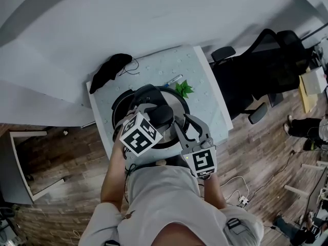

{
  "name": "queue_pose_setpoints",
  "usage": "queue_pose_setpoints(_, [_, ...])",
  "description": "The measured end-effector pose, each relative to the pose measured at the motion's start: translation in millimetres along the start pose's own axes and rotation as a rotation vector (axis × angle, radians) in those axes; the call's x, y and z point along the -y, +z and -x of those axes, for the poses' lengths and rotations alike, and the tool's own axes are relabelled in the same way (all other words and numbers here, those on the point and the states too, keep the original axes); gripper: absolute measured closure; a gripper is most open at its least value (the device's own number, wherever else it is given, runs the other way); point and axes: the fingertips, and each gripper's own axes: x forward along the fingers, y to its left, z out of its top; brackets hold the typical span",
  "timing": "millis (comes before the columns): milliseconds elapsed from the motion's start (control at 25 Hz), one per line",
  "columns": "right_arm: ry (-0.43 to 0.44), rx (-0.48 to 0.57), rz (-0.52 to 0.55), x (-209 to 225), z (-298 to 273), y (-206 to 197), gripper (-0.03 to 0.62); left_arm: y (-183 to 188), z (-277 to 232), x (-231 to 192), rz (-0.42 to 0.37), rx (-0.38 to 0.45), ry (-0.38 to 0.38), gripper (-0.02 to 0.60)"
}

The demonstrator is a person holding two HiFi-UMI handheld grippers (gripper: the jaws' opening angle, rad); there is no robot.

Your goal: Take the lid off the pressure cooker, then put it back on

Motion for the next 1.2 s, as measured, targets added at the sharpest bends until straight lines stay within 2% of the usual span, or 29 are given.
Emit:
queue_pose_setpoints(920, [0.109,-0.024,0.026,-36.0,-38.8,3.3,0.462,-60.3,18.7,-39.3,0.076,-0.081,0.046,0.307])
queue_pose_setpoints(1200, [0.133,-0.031,0.029,-39.9,-47.6,0.9,0.462,-69.7,16.0,-41.7,0.109,-0.066,0.039,0.307])
